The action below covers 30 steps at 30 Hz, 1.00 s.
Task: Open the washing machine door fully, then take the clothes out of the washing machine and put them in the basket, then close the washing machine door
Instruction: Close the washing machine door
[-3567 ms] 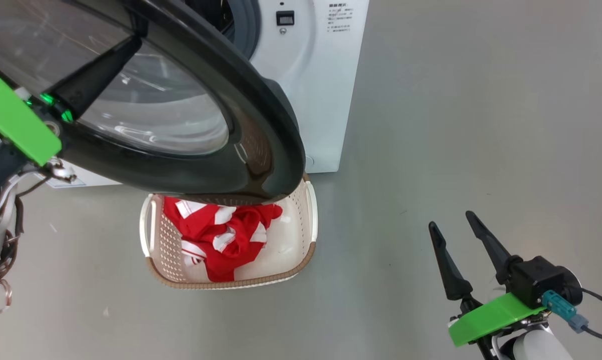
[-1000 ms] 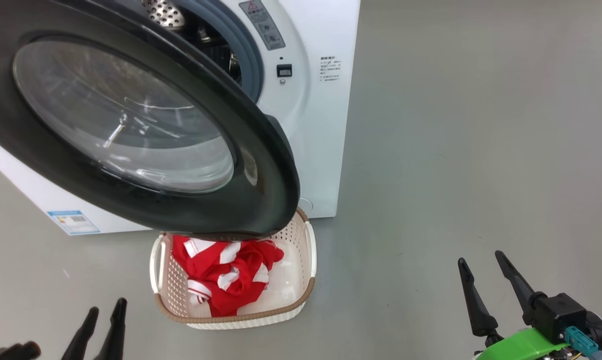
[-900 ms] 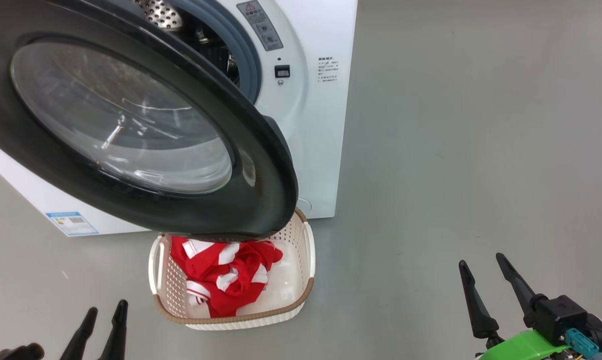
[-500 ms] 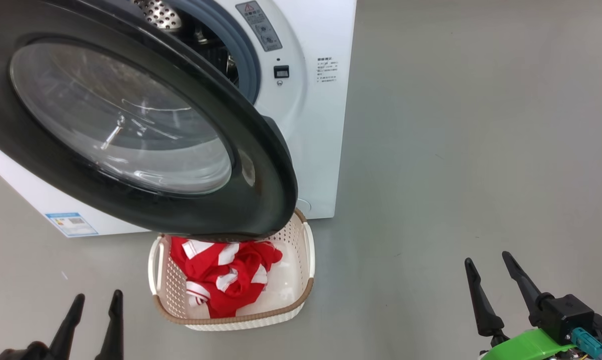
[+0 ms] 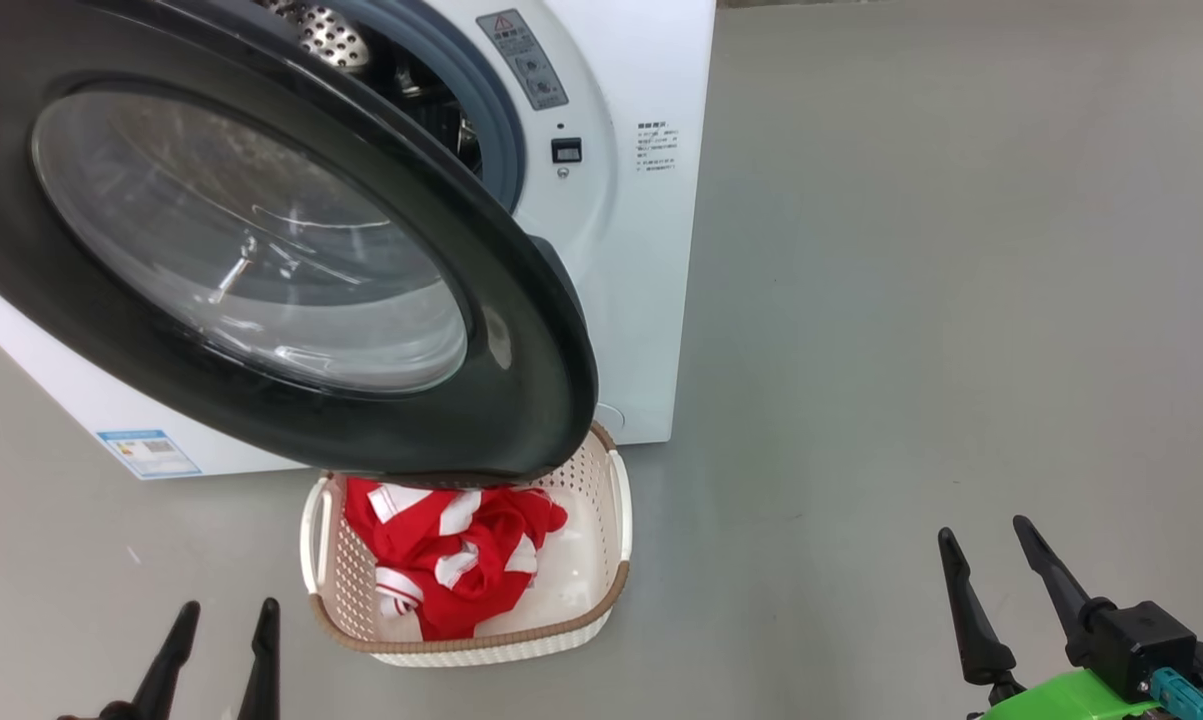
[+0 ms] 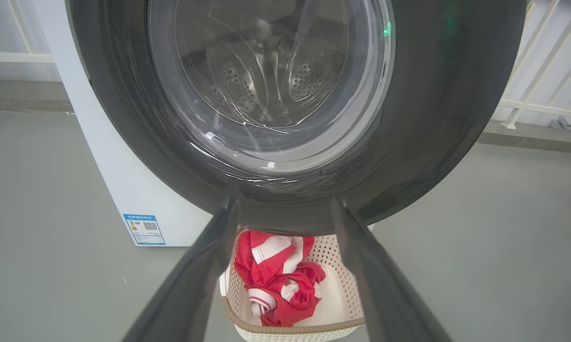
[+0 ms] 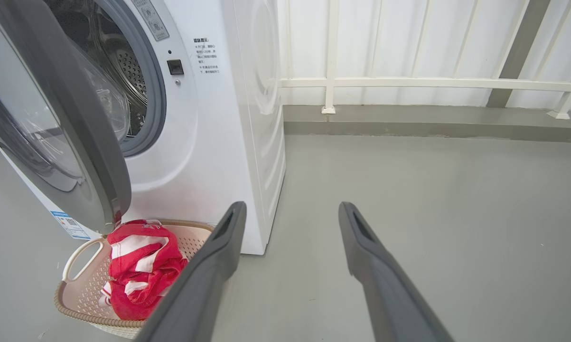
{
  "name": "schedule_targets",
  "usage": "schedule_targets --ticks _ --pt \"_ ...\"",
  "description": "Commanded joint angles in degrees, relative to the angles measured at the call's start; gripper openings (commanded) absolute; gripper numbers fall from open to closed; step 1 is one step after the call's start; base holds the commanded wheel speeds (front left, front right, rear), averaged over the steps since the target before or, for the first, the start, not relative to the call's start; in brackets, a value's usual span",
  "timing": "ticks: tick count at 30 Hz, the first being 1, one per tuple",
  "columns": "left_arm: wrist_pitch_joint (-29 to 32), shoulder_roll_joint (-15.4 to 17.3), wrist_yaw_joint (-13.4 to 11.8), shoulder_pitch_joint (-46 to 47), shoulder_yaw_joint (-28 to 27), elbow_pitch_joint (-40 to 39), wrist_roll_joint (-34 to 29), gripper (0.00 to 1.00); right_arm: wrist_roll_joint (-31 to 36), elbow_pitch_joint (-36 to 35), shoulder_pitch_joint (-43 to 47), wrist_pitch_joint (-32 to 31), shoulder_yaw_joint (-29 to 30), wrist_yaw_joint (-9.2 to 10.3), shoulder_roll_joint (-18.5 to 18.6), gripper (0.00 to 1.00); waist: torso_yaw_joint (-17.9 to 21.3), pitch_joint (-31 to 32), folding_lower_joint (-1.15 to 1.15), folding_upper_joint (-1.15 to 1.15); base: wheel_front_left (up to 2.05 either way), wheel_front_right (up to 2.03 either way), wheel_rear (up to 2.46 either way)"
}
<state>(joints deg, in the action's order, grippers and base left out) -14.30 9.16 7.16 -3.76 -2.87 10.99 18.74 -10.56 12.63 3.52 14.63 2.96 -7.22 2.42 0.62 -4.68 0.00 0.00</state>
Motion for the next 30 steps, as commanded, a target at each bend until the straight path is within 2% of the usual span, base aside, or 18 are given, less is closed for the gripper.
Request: schedule_targets --ticks 1,29,30 --pt "-0.70 0.62 0.33 0.68 -1.93 -0.93 -0.05 1.00 -0.31 -1.41 -0.39 0.37 -1.10 -0.26 0.59 1.00 -0.01 0.11 0.00 0.00 0.00 0.00 0.00" --pt "-0.70 0.03 0.33 0.72 -1.92 -2.15 -1.34 1.00 -0.08 -1.76 -0.54 0.37 -1.60 -0.26 0.50 1.00 -0.79 0.39 0.00 0.00 0.00 0.00 0.00" --pt "-0.70 -0.06 0.33 0.73 -1.81 -2.19 -1.39 1.00 -0.20 -1.75 -0.59 0.37 -1.96 -0.26 0.49 0.52 -1.00 0.45 0.00 0.00 0.00 0.00 0.00"
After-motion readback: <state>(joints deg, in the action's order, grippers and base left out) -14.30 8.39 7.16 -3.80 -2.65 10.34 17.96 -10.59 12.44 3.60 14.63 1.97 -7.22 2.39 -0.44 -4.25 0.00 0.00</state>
